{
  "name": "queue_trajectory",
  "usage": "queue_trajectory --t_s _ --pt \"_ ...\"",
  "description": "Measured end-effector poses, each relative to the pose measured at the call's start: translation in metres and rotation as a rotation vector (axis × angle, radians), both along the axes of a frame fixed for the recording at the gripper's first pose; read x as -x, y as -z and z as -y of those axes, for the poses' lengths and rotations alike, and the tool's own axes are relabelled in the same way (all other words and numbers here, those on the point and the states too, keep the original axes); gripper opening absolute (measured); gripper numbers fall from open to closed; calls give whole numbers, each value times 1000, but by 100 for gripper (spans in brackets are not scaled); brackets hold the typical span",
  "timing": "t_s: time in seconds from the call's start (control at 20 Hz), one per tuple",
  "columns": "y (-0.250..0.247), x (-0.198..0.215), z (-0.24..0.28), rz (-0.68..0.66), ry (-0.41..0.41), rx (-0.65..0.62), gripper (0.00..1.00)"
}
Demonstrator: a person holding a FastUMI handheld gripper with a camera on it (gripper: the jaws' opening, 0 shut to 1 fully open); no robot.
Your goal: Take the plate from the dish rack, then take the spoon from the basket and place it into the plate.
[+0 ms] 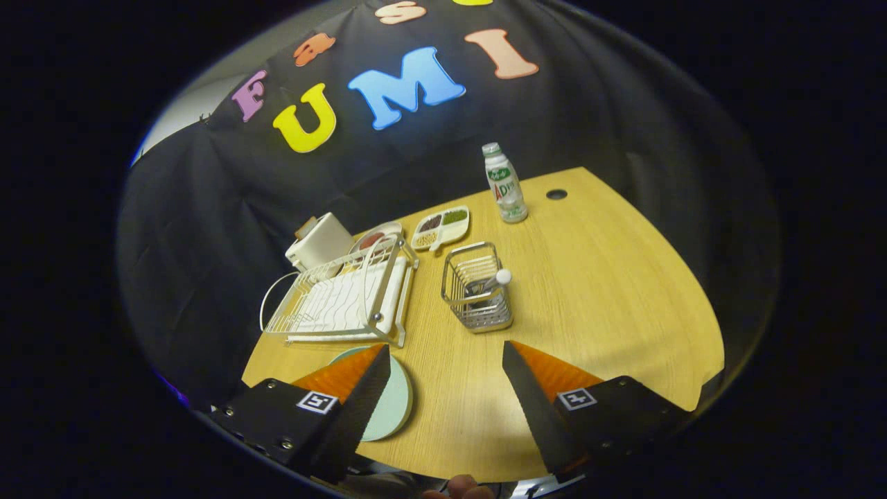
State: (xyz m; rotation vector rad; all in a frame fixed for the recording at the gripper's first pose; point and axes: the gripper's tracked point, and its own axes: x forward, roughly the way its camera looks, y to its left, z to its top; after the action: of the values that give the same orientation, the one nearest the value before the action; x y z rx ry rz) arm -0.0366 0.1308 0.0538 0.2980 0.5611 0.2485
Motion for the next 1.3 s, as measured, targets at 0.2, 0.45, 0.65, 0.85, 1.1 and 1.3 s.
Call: queue_trajectory --t_s 0.2,0.45,0.65,0.85,1.1,1.3 --pt "-53 -14 31 282 57 87 98" --pt "-57 -33 49 389 135 125 98" --pt "-59 -59 64 498 182 190 98" --pt "-48 -75 62 540 188 206 98" --pt "-20 -97 53 555 182 265 97" --pt "-5 -121 42 545 172 250 83"
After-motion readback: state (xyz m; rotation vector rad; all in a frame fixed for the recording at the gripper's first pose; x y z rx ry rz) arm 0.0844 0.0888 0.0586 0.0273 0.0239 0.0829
